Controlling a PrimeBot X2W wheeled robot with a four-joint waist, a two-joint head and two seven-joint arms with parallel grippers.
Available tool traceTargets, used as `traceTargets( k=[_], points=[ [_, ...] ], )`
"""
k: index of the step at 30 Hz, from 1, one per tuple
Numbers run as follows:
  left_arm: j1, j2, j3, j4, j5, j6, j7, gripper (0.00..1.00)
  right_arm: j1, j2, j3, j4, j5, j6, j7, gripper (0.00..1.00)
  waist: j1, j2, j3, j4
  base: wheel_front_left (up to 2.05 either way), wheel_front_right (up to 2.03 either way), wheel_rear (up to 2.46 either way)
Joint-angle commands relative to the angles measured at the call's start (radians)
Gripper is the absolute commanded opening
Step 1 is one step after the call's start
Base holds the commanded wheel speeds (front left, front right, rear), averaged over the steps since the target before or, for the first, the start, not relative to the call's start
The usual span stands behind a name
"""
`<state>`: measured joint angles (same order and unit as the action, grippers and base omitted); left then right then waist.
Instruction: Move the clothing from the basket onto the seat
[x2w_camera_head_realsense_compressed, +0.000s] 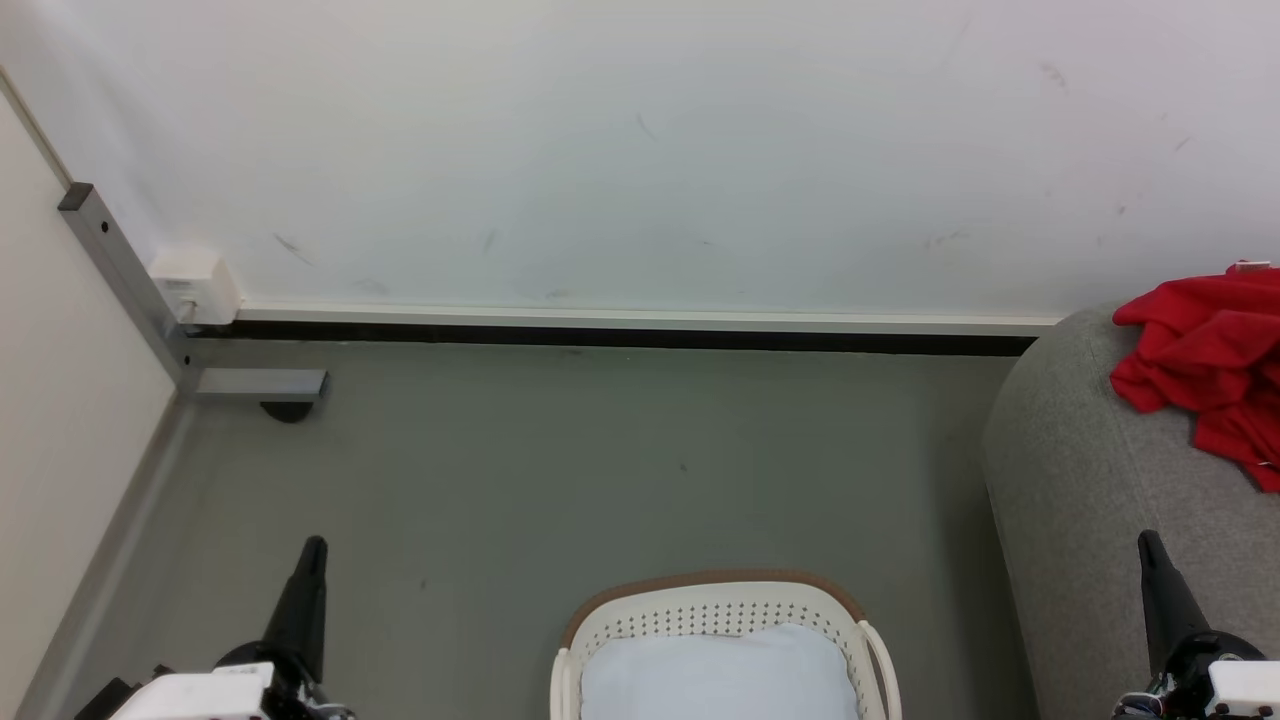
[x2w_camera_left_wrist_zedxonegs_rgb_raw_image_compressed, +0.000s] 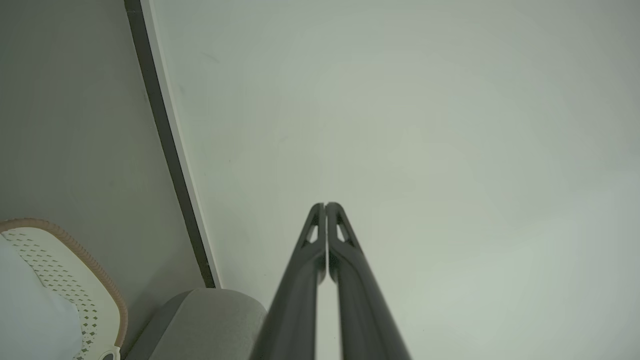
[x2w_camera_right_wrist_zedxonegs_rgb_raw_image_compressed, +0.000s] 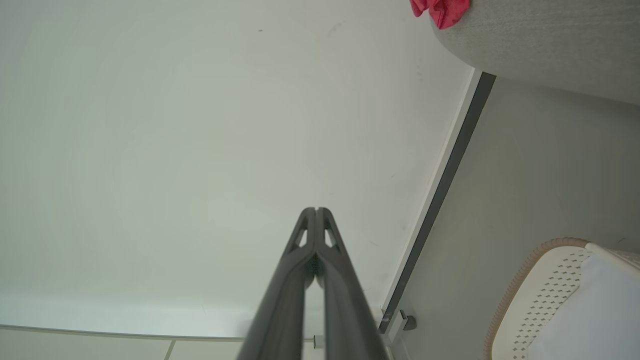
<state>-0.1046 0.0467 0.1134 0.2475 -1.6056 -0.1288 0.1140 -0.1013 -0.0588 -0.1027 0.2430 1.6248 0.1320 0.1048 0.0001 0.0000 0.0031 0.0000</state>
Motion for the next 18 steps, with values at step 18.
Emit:
traceTargets(
  k=[18],
  points=[
    [-0.008, 0.007, 0.002, -0.004, -0.013, -0.004, 0.004, 0.00, -0.012, 0.003, -0.006, 0.003, -0.007, -0.002, 0.007, 0.00, -0.0001, 0.0000, 0.000, 0.000, 0.00, 0.00, 0.00]
  ],
)
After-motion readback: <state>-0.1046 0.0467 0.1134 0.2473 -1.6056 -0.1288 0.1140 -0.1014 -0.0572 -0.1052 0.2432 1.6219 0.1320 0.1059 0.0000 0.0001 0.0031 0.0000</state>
